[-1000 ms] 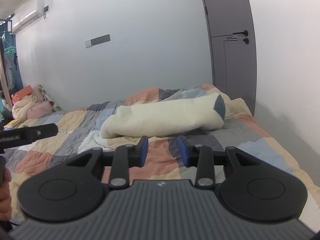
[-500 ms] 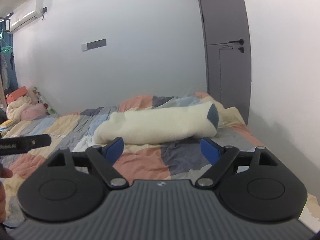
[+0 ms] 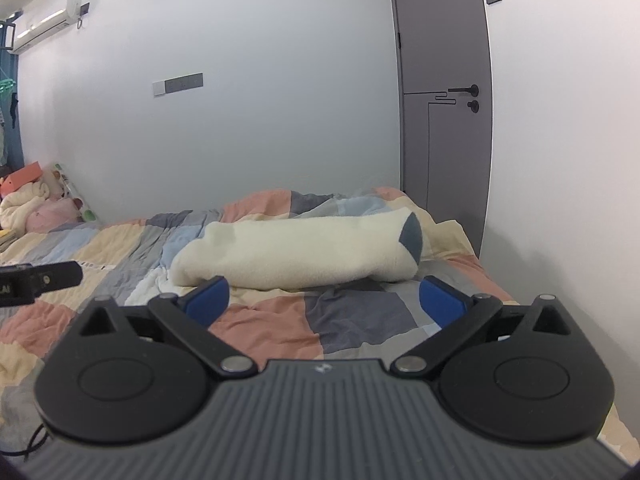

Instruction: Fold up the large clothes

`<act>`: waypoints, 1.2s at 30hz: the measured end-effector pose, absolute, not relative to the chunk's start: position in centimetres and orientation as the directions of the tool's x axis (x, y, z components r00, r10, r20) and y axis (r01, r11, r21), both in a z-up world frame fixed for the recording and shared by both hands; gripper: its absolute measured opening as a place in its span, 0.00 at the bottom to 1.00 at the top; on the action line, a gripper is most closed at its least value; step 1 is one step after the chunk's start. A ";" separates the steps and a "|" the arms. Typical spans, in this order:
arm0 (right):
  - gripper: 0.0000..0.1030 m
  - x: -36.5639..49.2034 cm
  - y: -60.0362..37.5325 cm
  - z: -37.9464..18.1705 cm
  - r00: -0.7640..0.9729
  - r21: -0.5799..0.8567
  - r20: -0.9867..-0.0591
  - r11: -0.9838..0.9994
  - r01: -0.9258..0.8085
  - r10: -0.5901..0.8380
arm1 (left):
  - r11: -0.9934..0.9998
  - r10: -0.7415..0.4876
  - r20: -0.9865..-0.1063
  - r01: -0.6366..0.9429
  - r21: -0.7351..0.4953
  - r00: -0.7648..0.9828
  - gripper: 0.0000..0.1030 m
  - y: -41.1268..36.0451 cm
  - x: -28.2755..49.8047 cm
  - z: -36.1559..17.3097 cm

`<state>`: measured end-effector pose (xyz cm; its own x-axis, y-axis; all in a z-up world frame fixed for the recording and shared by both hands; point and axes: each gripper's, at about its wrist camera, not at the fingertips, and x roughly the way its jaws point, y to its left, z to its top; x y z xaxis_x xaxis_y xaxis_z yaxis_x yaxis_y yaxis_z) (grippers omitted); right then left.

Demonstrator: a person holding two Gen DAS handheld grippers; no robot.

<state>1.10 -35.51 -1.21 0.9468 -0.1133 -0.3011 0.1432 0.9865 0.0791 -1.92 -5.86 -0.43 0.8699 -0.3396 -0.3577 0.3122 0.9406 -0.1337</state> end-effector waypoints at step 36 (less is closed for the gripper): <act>1.00 1.3 -34.9 -2.0 0.938 0.084 -0.330 0.987 0.136 -0.101 | 0.933 -0.354 -0.351 0.350 -0.078 0.866 1.00 -6.6 -3.1 -0.4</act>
